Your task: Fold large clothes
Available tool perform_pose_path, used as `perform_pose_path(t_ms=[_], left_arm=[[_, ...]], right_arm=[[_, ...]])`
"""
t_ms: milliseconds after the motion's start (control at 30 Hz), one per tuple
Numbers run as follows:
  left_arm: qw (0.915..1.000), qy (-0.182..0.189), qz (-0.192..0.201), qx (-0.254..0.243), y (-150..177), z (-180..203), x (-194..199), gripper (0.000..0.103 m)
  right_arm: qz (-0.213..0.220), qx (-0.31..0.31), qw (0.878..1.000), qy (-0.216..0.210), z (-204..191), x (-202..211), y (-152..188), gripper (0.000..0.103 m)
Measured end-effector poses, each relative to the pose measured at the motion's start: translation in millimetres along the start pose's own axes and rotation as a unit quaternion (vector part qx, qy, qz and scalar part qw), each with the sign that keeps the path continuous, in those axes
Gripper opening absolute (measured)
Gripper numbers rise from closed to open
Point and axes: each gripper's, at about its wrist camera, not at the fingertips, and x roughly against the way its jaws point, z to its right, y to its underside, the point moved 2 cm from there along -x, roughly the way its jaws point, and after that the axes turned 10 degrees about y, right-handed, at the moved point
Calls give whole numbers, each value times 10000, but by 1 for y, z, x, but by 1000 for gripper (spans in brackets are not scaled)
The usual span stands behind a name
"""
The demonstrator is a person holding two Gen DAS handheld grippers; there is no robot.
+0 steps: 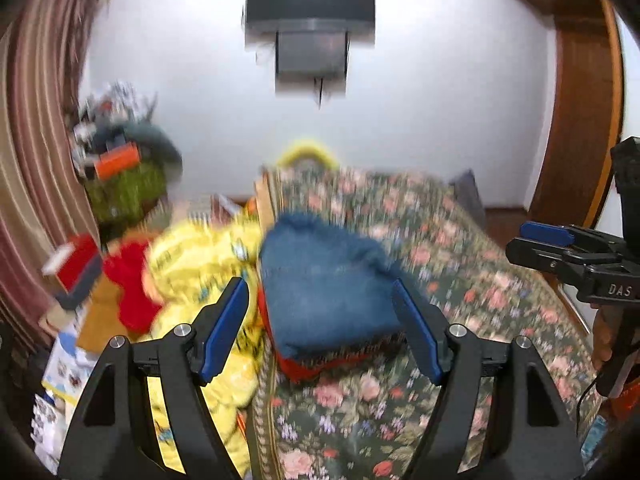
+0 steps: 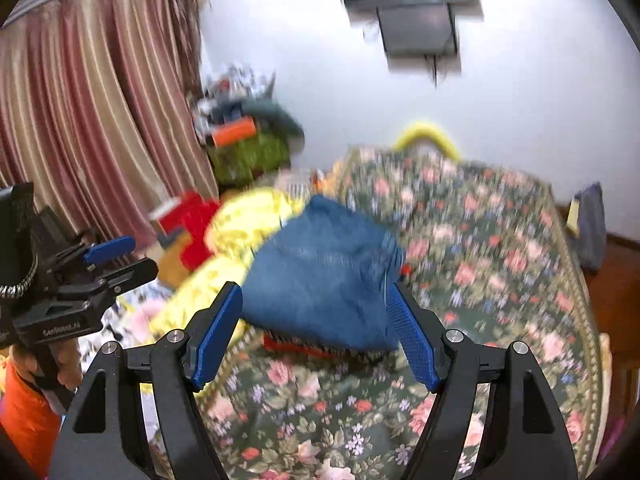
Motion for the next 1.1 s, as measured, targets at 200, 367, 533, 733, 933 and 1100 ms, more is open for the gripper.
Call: perform_pose_path(t_ms=[200, 367, 533, 733, 933, 1100], left_arm=[[9953, -28, 952, -164, -9, 33, 67, 73], [9886, -97, 1480, -267, 1, 57, 101, 73], [9845, 45, 1739, -222, 14, 70, 116, 83], [9818, -99, 1889, -177, 27, 80, 124, 102], [9832, -124, 1822, -66, 33, 78, 121, 102], [9847, -119, 1735, 41, 36, 74, 116, 102]], right_arm=[[1039, 41, 9946, -15, -16, 70, -4, 72], [1664, 84, 9860, 55, -31, 107, 6, 77], [1946, 71, 9807, 165, -38, 121, 18, 90], [2022, 113, 9777, 549, -35, 122, 21, 103], [1872, 125, 9802, 633, -35, 119, 19, 103], [1834, 134, 9806, 678, -35, 120, 25, 103]])
